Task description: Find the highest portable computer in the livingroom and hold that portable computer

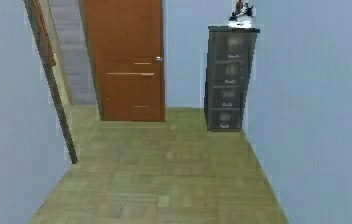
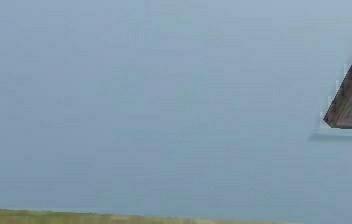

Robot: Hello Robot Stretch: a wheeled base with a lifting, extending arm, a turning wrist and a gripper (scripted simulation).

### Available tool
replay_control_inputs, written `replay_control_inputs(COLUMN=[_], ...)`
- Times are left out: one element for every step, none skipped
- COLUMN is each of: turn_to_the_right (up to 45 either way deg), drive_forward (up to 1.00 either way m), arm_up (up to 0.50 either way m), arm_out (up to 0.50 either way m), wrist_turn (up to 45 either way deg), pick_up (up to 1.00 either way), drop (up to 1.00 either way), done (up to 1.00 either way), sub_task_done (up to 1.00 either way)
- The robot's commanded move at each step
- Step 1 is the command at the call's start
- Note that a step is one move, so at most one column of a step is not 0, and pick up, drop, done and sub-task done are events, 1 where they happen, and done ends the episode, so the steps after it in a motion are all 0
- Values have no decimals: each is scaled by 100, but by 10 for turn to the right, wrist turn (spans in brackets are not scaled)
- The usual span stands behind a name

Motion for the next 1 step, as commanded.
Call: replay_control_inputs(turn_to_the_right=[-420], drive_forward=[0], arm_up=[0], arm_out=[0], wrist_turn=[0], pick_up=[0], drop=[0], done=[0], sub_task_done=[0])
